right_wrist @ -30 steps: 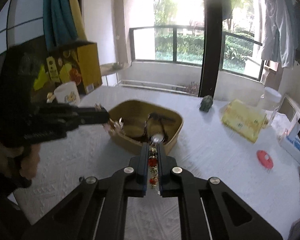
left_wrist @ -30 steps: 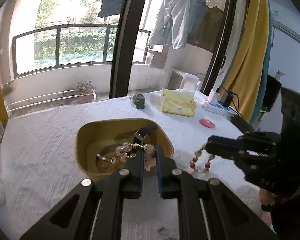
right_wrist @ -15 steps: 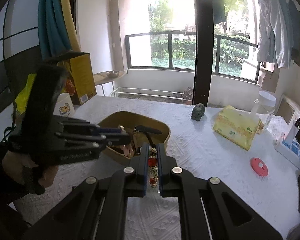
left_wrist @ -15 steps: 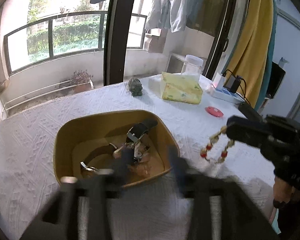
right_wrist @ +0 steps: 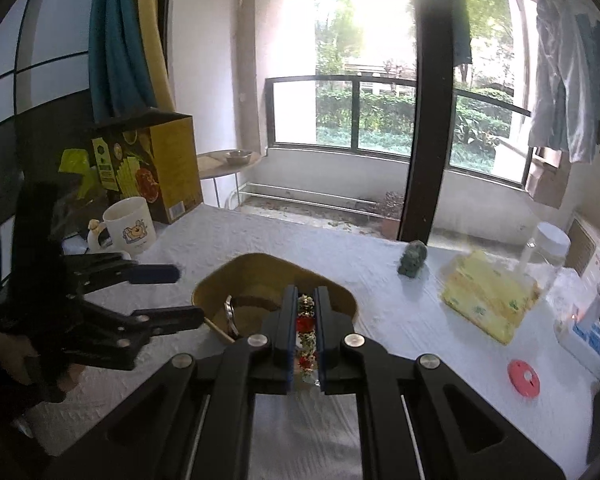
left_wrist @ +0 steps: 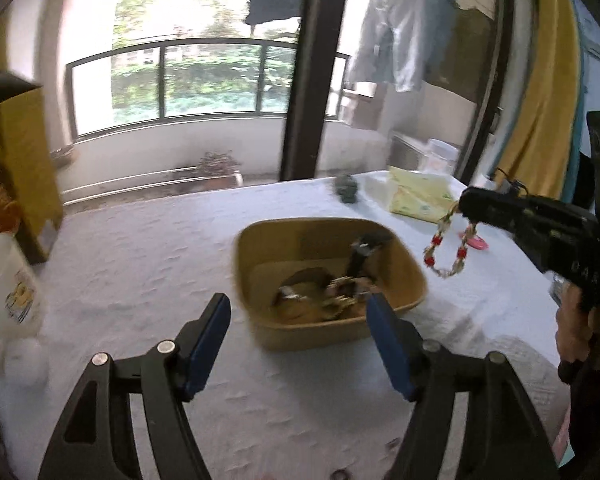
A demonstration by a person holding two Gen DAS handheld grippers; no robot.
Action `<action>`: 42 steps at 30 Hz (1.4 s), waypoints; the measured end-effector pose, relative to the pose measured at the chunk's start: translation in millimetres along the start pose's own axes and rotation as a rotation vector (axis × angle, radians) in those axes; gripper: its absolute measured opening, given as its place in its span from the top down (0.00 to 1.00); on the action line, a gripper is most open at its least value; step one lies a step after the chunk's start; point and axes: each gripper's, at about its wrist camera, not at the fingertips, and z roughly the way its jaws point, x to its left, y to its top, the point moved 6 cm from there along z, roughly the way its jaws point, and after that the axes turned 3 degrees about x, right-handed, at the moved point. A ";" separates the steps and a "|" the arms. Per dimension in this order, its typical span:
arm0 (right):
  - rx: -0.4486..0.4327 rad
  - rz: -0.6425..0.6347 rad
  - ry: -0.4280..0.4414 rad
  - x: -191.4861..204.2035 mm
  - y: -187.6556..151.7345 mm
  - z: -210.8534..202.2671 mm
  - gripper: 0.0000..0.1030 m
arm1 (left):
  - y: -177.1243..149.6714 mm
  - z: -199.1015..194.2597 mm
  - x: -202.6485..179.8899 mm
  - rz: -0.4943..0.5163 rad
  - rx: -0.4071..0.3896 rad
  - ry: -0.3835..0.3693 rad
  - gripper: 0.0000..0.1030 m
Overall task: Organize jewelry
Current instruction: 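Lower the red bracelet into the box and open the right tool, then grasp the round silver compact with the right tool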
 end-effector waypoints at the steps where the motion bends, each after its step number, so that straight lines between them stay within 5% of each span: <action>1: 0.000 -0.006 0.004 2.5 2.8 3.7 0.93 | -1.3 -1.1 5.5 -0.010 0.003 0.004 0.32; 15: 0.073 -0.010 -0.027 9.6 12.8 46.7 0.91 | -4.5 -16.1 34.7 -0.070 -0.045 0.087 0.32; 29: 0.095 -0.008 -0.048 22.4 -14.1 8.6 0.88 | -22.1 -45.0 23.2 -0.071 -0.078 0.087 0.32; 42: 0.148 -0.004 -0.024 60.1 -66.2 -18.0 0.71 | -62.4 -70.1 15.4 -0.095 -0.063 0.042 0.32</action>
